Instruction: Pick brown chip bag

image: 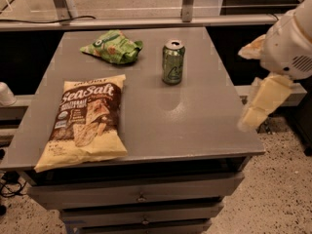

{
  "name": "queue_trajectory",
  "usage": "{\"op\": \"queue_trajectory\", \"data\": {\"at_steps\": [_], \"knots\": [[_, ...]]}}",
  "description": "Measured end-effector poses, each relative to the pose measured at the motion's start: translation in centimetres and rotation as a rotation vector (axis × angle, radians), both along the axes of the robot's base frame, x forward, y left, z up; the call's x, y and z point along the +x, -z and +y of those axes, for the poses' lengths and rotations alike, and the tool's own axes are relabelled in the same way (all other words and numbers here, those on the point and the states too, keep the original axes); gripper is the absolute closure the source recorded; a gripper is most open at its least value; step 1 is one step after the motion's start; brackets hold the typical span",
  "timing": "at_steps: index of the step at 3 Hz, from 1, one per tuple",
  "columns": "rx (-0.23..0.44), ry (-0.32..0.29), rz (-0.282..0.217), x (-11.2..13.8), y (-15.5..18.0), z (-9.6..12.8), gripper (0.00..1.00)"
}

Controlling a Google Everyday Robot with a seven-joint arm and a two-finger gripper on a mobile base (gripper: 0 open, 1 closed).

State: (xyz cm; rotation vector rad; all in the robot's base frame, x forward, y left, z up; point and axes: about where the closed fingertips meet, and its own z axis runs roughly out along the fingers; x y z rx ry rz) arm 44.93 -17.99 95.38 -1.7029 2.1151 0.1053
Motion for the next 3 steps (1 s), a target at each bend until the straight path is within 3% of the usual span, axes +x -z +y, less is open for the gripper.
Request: {"op": "queue_trajectory", "data": {"at_steps": [2, 3], "knots": [[0.250, -0.112, -0.026, 0.1, 2.9, 10.2, 0.00], [0.355, -0.193, -0.065, -1.4, 3.4, 16.3, 0.00]]}}
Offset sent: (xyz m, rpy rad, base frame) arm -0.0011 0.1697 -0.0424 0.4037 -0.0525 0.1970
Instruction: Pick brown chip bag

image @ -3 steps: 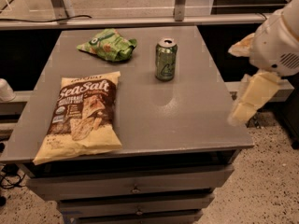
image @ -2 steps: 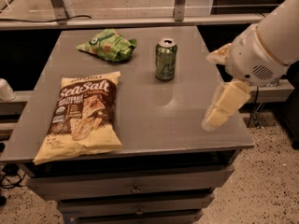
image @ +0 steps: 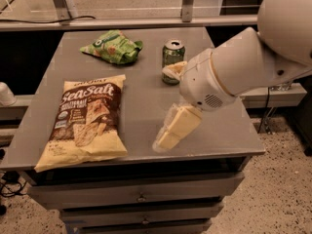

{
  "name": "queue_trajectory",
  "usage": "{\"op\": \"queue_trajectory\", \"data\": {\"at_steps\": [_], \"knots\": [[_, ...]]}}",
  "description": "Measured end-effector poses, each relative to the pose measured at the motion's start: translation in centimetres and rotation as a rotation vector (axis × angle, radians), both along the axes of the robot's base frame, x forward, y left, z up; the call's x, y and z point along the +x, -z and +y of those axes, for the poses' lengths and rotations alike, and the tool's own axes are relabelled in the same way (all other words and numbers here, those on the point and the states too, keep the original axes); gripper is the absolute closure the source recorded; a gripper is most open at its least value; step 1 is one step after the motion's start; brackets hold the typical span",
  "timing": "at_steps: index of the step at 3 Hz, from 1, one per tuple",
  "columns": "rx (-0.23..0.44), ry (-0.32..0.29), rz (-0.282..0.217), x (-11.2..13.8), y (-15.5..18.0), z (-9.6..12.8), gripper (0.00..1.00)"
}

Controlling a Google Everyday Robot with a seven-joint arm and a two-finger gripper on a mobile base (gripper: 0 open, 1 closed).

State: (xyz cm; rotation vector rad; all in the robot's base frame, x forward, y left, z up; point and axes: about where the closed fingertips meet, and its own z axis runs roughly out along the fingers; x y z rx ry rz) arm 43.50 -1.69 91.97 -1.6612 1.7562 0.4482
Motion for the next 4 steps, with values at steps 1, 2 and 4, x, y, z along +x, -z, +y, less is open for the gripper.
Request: {"op": "queue_trajectory", "data": {"at_steps": [1, 2, 4], "knots": [[-0.002, 0.001, 0.000, 0.0, 0.0, -0.1, 0.00], [-0.045, -0.059, -0.064, 0.0, 0.3, 0.9, 0.00], [-0.089, -0.263, -0.183, 2.6, 3.9, 7.1, 0.00]]}}
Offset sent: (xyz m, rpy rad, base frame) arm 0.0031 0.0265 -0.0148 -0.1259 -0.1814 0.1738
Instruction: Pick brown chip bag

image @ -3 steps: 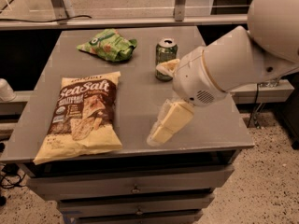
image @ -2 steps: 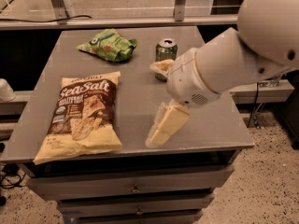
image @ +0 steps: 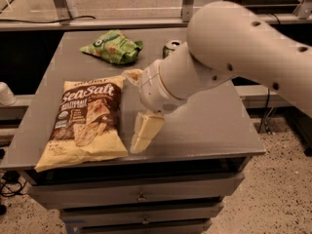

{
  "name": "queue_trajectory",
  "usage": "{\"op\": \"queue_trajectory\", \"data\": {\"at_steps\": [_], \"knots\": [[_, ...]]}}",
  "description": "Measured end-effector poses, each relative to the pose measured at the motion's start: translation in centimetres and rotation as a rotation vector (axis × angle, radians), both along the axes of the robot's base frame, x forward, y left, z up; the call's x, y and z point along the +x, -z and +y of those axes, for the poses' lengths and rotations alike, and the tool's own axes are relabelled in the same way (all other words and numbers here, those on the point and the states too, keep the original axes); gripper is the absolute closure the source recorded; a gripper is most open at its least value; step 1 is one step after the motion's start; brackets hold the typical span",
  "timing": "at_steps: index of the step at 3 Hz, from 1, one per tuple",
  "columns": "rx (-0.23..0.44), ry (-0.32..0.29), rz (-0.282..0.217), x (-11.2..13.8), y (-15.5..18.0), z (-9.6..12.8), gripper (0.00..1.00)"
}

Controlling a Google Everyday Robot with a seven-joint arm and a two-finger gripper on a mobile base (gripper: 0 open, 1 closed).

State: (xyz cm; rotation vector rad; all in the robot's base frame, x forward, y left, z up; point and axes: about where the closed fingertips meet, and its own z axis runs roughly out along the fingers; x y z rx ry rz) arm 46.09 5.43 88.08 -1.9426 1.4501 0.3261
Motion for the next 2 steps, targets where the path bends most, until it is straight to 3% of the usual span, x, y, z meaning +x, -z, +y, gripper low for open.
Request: {"op": "queue_trajectory", "data": {"at_steps": [1, 2], "knots": [[0.006, -0.064, -0.004, 1.1, 2.8, 2.5, 0.00], [0.017, -0.094, 0.003, 1.7, 4.5, 5.1, 0.16]]}}
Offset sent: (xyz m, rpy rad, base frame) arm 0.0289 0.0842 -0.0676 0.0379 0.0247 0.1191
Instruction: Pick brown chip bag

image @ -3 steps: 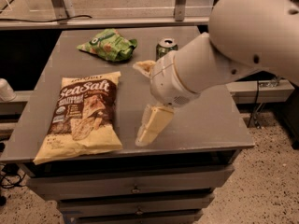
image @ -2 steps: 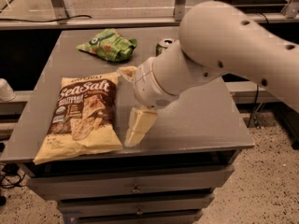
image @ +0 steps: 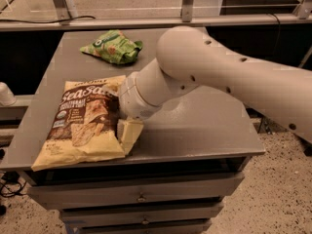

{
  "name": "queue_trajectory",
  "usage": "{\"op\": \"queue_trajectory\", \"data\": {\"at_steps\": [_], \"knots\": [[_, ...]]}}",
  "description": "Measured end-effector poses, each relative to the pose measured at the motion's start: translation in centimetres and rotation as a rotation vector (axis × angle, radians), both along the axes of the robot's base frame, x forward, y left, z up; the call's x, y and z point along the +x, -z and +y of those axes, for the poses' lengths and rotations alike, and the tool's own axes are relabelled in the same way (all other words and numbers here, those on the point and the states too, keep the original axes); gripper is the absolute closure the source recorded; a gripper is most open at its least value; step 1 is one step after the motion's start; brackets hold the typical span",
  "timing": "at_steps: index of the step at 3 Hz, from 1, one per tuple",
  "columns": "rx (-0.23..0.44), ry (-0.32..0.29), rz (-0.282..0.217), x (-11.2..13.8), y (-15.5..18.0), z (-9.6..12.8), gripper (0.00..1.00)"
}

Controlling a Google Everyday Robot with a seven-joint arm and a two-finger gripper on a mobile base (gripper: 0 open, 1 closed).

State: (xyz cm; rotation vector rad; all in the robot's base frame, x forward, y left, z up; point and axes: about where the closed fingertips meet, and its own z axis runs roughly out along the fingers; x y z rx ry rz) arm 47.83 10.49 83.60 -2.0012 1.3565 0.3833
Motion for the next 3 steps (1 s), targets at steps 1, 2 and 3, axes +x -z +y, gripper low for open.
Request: {"op": "queue_trajectory", "data": {"at_steps": [1, 2, 3], "knots": [[0.004, 0.002, 0.003, 0.17, -0.14, 0.43, 0.39], [0.004, 0.002, 0.003, 0.18, -0.38, 0.43, 0.62], [0.004, 0.002, 0.003, 0.19, -0.45, 0.44, 0.86]]}}
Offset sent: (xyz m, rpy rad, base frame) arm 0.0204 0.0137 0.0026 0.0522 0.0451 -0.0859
